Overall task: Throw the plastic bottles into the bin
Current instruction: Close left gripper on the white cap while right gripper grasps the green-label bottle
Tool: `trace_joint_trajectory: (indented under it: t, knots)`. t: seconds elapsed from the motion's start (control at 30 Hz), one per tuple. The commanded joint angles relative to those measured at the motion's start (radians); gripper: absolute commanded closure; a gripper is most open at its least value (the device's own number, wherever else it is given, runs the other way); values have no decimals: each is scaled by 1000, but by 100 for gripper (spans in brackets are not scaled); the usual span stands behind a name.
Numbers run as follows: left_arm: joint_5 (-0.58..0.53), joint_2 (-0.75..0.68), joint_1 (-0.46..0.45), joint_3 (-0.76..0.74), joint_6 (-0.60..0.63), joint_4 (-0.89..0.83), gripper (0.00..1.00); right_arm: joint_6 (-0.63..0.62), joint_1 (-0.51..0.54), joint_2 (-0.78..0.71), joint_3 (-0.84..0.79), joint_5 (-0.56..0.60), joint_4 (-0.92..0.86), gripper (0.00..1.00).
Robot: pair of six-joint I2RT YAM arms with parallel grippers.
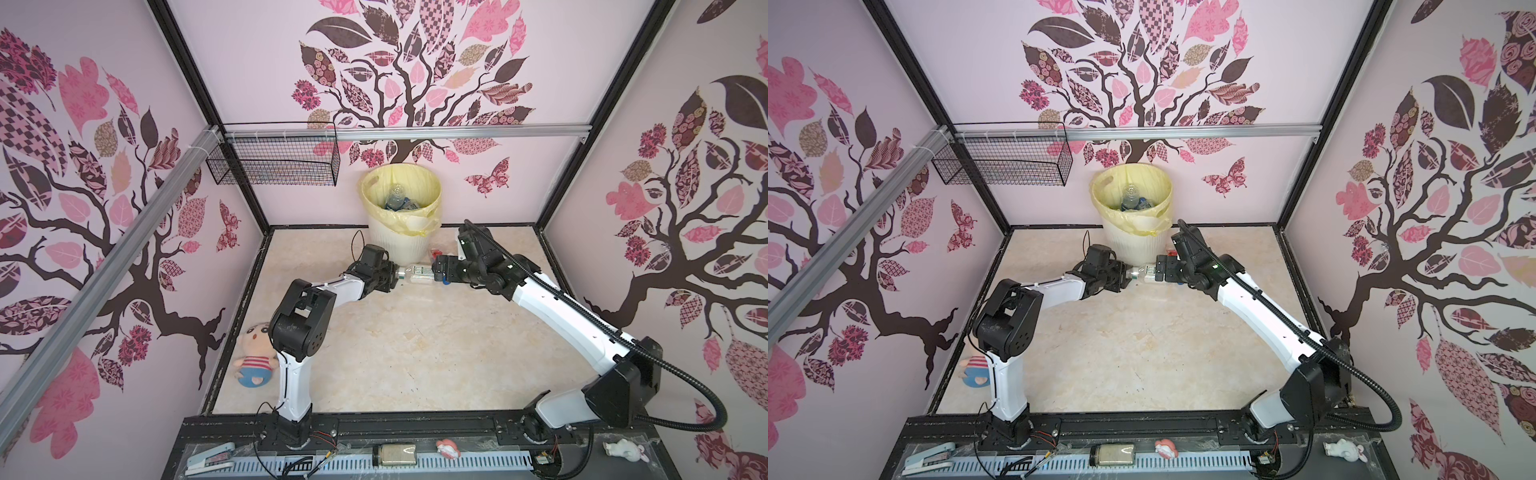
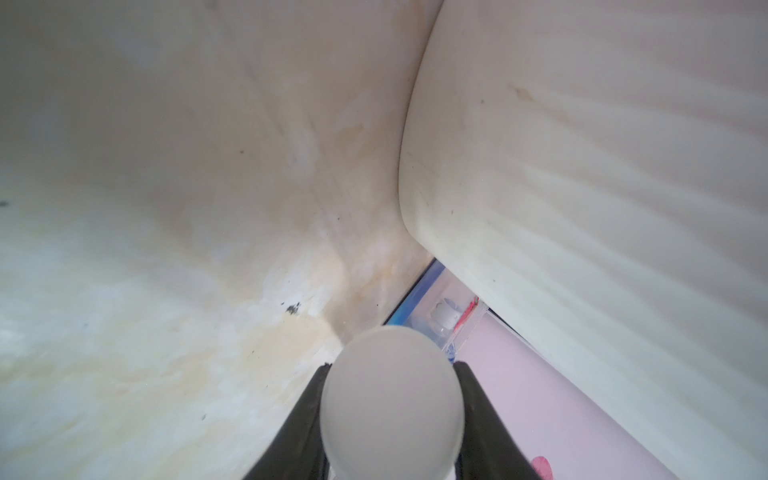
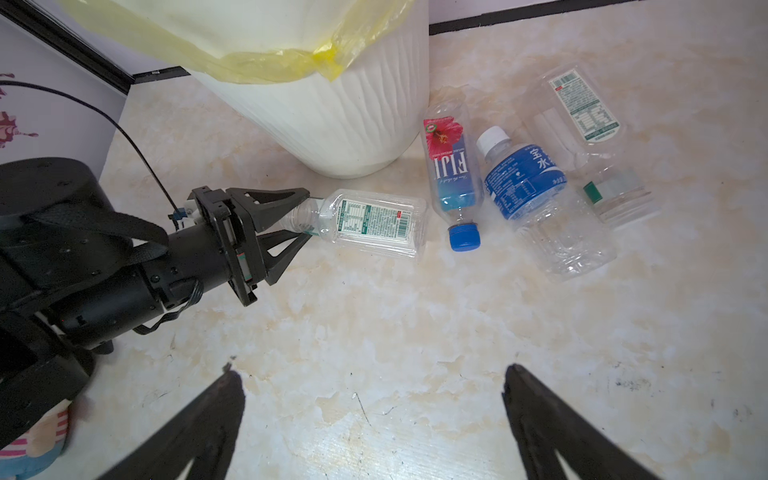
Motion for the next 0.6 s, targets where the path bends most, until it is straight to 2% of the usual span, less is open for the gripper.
trace_joint_trajectory:
  t: [0.0, 0.13, 0.3, 0.4, 0.57]
  knots:
    - [39, -77, 13, -50, 21, 17, 80, 49, -5, -12, -5, -28, -16, 1]
    - [59, -148, 16, -65, 34, 16, 79, 81, -15, 3, 4, -81, -7, 0]
    - [173, -178, 22, 5, 142, -33, 79, 39, -51, 28, 27, -177, -16, 1]
    - [235, -203, 23, 62, 271, -140, 79, -15, -65, 18, 24, -170, -22, 1]
    - [284, -240, 24, 162, 596, -381, 79, -150, -77, 13, 55, -180, -44, 1]
